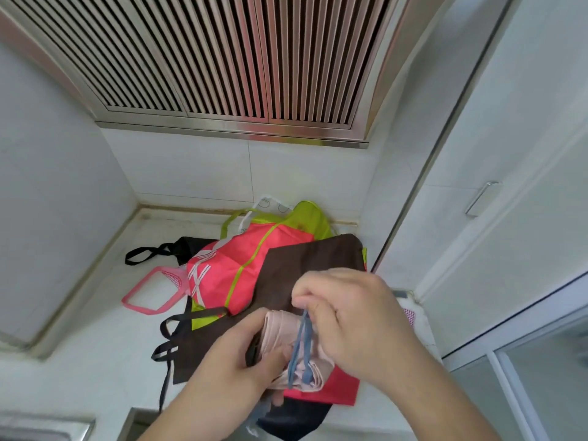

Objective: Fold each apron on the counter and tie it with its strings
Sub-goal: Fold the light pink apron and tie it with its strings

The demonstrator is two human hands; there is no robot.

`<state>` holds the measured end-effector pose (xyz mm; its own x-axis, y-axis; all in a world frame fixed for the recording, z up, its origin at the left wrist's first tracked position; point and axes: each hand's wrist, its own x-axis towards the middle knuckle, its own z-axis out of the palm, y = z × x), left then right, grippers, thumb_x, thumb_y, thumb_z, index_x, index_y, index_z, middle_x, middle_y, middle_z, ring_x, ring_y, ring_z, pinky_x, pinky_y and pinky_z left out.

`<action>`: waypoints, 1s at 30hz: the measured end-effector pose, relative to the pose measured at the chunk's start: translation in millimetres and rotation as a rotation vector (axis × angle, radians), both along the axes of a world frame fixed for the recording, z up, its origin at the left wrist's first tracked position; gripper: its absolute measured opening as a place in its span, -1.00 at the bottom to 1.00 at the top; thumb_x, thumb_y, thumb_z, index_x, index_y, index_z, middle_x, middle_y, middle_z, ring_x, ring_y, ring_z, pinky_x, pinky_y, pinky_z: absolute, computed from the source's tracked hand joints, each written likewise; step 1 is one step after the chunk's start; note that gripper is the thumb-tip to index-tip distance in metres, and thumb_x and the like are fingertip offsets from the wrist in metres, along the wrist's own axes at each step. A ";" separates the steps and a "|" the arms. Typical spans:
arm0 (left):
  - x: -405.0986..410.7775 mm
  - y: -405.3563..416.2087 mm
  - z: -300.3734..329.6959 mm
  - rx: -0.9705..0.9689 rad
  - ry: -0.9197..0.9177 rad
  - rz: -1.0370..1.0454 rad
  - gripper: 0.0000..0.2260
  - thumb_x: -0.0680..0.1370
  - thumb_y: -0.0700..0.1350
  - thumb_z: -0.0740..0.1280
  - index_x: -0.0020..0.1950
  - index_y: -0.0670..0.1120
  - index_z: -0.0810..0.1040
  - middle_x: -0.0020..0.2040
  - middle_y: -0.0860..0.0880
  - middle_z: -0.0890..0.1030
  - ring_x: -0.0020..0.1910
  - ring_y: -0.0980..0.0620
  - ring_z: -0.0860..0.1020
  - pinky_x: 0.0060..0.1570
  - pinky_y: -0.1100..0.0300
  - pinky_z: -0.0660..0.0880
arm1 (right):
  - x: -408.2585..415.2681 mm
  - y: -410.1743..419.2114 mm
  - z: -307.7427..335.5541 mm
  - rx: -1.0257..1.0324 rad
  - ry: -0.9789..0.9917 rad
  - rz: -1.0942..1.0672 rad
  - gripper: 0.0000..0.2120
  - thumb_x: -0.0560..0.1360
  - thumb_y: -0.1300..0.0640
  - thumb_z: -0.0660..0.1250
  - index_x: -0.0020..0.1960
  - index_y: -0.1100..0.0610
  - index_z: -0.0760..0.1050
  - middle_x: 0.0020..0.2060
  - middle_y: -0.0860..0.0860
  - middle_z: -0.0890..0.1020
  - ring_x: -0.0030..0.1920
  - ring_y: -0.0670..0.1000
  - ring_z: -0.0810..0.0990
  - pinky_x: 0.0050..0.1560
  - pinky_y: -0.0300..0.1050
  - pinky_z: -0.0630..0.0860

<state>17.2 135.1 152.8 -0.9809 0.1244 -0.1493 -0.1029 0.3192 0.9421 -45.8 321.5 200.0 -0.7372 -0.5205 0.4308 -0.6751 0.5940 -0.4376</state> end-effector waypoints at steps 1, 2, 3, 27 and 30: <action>-0.1 1.2 2.2 0.065 -0.031 -0.010 -0.81 0.62 -0.23 0.38 0.14 0.04 0.61 -0.11 -0.12 0.70 -0.20 -0.18 0.69 -0.22 -0.01 0.63 | -5.1 0.5 -0.7 -0.056 -0.057 0.003 -0.85 0.56 0.12 0.27 -0.16 -0.02 0.56 -0.35 -0.18 0.51 -0.27 -0.11 0.52 -0.24 -0.06 0.49; -0.4 1.5 4.3 0.103 -0.042 -0.014 -0.80 0.62 -0.24 0.37 0.14 0.04 0.62 -0.10 -0.13 0.70 -0.21 -0.16 0.68 -0.24 0.03 0.62 | -8.7 0.5 -2.3 -0.100 -0.104 0.002 -0.85 0.57 0.13 0.32 -0.15 -0.02 0.59 -0.34 -0.22 0.52 -0.26 -0.13 0.53 -0.21 -0.14 0.48; -0.9 0.7 6.2 0.133 -0.051 -0.026 -0.79 0.63 -0.26 0.37 0.13 0.05 0.63 -0.09 -0.13 0.70 -0.21 -0.13 0.66 -0.23 0.07 0.61 | -10.9 0.0 -5.1 -0.130 -0.127 -0.006 -0.86 0.57 0.13 0.37 -0.15 -0.03 0.62 -0.33 -0.25 0.53 -0.24 -0.15 0.55 -0.19 -0.20 0.47; -28.0 5.9 18.8 0.616 -0.050 0.616 -0.86 0.57 -0.21 0.44 0.11 -0.17 0.69 -0.02 -0.28 0.73 -0.19 -0.22 0.68 -0.17 -0.05 0.58 | 43.8 -36.8 -59.2 -0.645 -0.894 -0.096 -0.72 0.44 0.03 0.41 0.14 -0.03 0.50 -0.16 0.00 0.75 -0.07 -0.05 0.69 0.11 -0.09 0.56; -26.7 4.9 15.7 0.629 -0.060 0.628 -0.82 0.57 -0.22 0.43 0.15 -0.21 0.67 0.00 -0.31 0.72 -0.18 -0.23 0.68 -0.20 -0.04 0.60 | 41.5 -38.7 -57.8 -0.730 -0.984 -0.083 -0.89 0.49 0.06 0.34 0.00 0.00 0.59 -0.44 0.03 0.61 -0.37 0.02 0.54 -0.16 0.00 0.48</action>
<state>-9.4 140.0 168.5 -0.8886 -0.3572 -0.2876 -0.1393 -0.3873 0.9114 -4.3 282.8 142.2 -0.9322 -0.3262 -0.1568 0.1586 0.0212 -0.9871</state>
